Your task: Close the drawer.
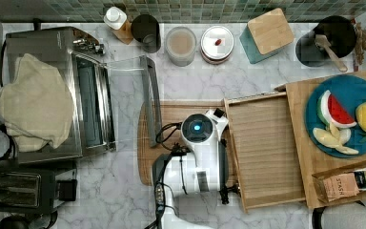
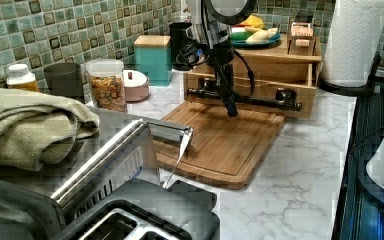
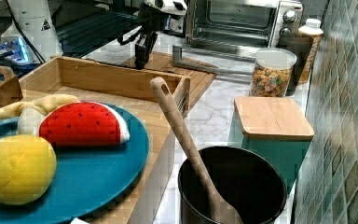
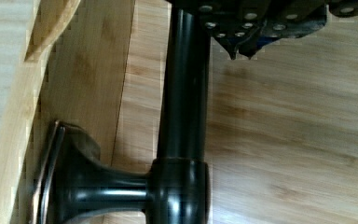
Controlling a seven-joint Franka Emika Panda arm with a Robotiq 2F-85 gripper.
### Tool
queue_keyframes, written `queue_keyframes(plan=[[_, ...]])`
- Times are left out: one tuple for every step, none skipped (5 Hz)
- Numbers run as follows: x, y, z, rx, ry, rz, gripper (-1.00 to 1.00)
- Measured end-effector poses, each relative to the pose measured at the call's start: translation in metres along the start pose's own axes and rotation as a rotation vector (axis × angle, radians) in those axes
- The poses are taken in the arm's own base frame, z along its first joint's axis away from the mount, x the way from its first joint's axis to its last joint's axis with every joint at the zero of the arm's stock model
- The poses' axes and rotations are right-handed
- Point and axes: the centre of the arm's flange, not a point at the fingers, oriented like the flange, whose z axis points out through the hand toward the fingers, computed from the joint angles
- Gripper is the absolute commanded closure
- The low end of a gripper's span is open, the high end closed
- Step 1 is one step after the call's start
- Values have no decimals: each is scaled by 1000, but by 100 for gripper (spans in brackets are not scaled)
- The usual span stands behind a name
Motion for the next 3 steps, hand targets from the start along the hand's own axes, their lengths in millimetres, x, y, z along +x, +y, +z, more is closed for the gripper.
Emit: queue_keyframes(plan=[[-6, 31, 2, -14, 1, 42, 100], [-16, 73, 2, -14, 34, 92, 100], [-31, 120, 1, -12, 73, 95, 100]])
